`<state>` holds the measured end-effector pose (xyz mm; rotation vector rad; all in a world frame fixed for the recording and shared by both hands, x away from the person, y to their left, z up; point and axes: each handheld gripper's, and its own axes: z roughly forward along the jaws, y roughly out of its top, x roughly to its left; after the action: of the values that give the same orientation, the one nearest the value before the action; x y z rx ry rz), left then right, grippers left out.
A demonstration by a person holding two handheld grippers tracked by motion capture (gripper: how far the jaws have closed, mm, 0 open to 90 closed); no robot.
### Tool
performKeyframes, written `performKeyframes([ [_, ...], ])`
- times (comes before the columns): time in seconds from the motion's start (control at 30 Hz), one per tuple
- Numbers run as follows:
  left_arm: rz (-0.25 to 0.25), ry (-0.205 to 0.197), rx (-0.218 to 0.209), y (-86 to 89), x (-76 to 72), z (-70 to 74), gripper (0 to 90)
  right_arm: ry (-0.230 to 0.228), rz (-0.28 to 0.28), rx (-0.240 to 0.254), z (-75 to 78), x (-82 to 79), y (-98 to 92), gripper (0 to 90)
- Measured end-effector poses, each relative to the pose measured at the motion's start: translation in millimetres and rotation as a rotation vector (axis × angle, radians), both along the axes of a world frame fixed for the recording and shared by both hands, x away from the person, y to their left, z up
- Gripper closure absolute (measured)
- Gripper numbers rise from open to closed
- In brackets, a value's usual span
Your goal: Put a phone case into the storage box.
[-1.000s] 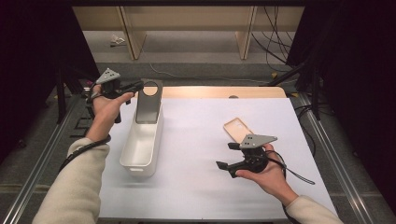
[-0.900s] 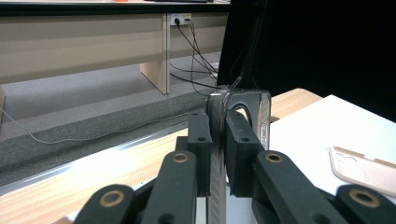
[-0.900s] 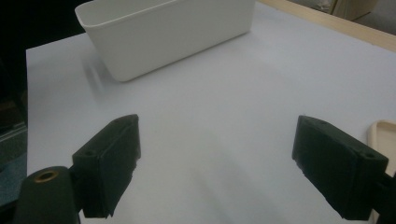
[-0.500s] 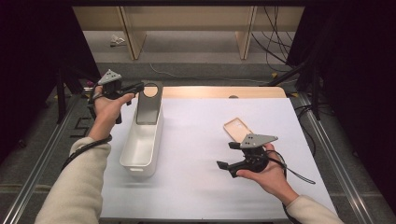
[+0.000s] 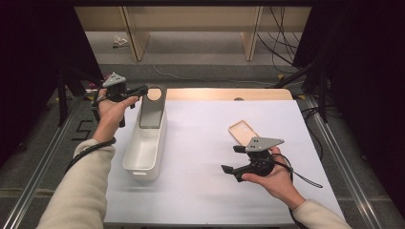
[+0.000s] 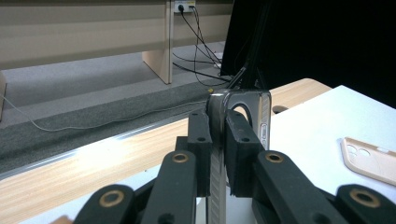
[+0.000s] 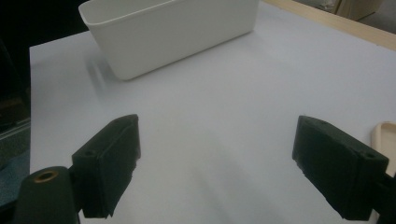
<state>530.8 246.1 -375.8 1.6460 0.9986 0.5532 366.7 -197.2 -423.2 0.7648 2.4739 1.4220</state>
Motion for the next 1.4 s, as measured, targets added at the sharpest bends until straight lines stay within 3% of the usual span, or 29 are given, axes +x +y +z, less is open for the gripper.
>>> performKeyframes([
  [0.67, 0.04, 0.04, -0.005, 5.3, 7.2, -16.1, 81.1, 0.001, 0.009, -0.004, -0.7, 0.2, 0.1, 16.2],
  [1.4, 0.055, 0.081, 0.053, 3.4, 13.2, -23.5, 79.0, 0.008, 0.016, -0.007, -1.8, 0.3, 0.6, 16.3],
])
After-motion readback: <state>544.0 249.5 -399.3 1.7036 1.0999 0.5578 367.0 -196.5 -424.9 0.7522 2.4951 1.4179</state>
